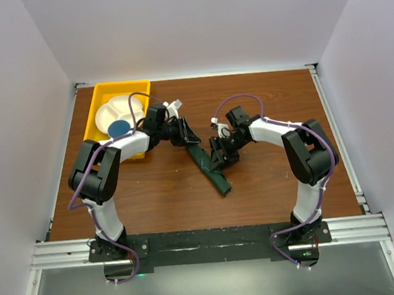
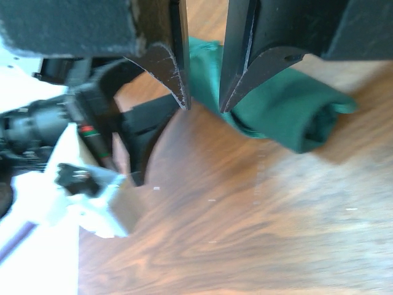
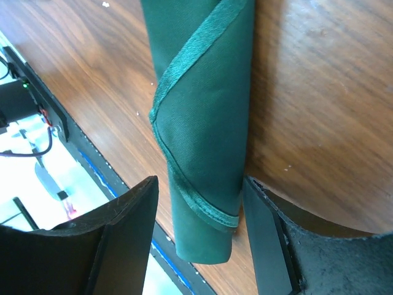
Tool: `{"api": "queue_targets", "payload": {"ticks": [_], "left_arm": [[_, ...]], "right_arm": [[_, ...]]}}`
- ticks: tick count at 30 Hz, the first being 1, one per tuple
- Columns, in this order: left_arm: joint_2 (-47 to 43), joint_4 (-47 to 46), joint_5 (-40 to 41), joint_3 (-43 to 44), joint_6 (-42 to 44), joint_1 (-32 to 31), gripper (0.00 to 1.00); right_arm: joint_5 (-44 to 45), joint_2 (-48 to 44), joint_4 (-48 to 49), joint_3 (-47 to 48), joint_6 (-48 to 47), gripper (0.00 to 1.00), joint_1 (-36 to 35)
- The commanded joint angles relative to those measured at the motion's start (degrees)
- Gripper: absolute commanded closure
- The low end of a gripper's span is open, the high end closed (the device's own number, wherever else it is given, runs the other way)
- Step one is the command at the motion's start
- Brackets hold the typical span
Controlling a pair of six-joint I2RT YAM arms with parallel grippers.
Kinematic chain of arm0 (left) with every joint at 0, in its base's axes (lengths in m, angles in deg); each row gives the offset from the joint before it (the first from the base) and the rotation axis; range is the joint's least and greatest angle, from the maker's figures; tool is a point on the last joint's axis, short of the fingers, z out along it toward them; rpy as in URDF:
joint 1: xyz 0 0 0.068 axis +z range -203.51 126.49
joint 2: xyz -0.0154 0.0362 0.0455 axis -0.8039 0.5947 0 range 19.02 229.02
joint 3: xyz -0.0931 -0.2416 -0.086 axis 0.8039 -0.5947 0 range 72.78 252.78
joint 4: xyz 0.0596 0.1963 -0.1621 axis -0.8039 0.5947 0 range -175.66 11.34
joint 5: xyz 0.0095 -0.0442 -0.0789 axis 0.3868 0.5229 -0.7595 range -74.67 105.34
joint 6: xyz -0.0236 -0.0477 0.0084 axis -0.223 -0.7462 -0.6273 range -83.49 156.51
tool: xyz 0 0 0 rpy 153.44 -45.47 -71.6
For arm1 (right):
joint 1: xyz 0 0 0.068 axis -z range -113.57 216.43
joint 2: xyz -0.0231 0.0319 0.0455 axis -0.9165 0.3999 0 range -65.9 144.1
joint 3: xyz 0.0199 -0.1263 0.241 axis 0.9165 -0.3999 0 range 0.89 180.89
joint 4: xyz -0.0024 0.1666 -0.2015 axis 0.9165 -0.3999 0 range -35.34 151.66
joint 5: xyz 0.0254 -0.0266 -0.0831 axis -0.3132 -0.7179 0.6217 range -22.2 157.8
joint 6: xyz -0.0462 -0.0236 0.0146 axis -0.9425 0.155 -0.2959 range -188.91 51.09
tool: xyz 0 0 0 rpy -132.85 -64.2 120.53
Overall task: Fold the napkin, place the utensils inside, and roll it up
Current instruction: Roll the napkin with the utensil
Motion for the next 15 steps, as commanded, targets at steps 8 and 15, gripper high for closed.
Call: {"api": "queue_targets", "payload": {"ticks": [8, 15], "left_arm": [[-3.7, -5.9, -1.0, -4.0, -5.6, -5.3, 0.71], [-6.7, -2.9, 0.4, -4.6, -4.9, -5.3, 0.71]], "right_arm": [[-1.3, -2.1, -0.8, 0.9, -0.9, 0.44, -1.0], [-2.2, -1.9, 2.2, 0.3, 2.3, 0.54, -3.0]]}}
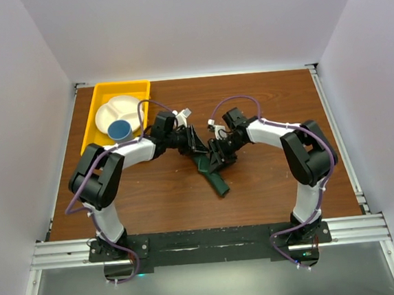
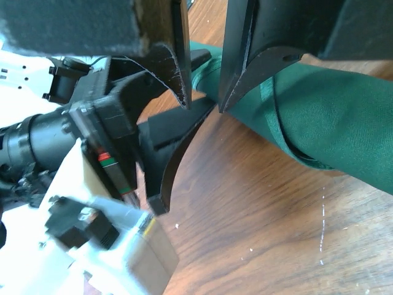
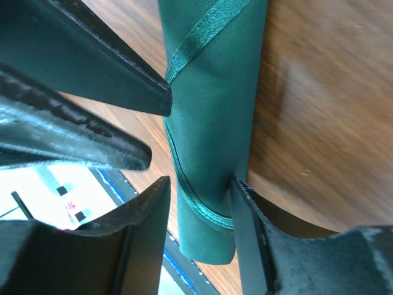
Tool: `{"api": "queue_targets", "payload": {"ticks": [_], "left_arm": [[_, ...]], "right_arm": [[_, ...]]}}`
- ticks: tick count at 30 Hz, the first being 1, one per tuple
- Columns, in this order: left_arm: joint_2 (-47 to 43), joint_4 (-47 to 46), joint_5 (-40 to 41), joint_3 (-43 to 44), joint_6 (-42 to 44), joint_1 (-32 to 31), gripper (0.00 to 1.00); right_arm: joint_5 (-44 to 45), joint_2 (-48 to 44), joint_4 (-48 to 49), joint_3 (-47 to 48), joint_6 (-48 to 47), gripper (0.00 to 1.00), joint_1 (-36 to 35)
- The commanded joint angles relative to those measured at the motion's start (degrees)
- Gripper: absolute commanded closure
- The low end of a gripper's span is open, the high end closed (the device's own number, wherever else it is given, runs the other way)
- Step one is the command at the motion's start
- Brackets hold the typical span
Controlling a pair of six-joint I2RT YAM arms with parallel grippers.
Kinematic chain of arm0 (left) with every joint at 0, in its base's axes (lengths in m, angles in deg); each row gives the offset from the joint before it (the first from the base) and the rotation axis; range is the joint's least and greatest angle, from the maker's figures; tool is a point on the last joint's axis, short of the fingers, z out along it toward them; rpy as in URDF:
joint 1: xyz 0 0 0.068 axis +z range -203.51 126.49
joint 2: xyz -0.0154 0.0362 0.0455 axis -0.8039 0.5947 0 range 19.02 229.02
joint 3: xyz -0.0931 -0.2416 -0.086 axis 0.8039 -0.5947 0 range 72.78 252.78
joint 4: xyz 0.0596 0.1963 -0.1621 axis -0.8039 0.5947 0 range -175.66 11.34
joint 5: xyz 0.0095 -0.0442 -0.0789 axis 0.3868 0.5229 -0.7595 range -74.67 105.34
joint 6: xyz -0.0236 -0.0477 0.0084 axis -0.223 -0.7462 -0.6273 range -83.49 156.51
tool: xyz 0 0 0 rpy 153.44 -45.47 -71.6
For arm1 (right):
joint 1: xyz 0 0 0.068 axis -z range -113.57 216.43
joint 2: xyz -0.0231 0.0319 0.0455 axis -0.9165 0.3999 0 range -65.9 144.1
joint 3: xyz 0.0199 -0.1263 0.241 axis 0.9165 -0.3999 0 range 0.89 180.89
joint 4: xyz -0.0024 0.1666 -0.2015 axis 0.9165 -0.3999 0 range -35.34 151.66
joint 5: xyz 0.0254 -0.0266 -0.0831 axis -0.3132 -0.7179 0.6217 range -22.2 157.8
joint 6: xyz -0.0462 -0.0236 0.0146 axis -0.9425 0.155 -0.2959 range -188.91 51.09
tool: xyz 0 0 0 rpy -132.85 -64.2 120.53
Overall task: Fold the napkin, place the utensils inside, and roll it up
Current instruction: Roll the napkin with the utensil
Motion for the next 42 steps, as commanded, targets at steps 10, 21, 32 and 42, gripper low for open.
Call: {"api": "queue_targets", "payload": {"ticks": [10, 21, 32, 42], "left_arm": [[-6.0, -2.6, -1.6, -6.7, -1.1, -0.3, 0.77], [-2.5, -5.8, -0.3, -9.7, -0.4, -1.3, 0.79], [-1.7, -4.9, 0.7, -10.4, 0.5, -1.4, 0.8], [-1.7, -4.2, 0.9, -10.2, 0.9, -1.4, 0.81]], "right_arm": [[-1.3, -2.7, 3.3, -1.3, 3.6, 0.55, -1.7], [-0.8, -8.2, -0.2, -1.2, 4.5, 0.54, -2.1], [-2.4, -12.5, 10.0, -11.6, 11.6, 0.67, -6.9], [-1.0, -13.3, 10.5, -17.0, 10.7, 0.69, -7.6]]}}
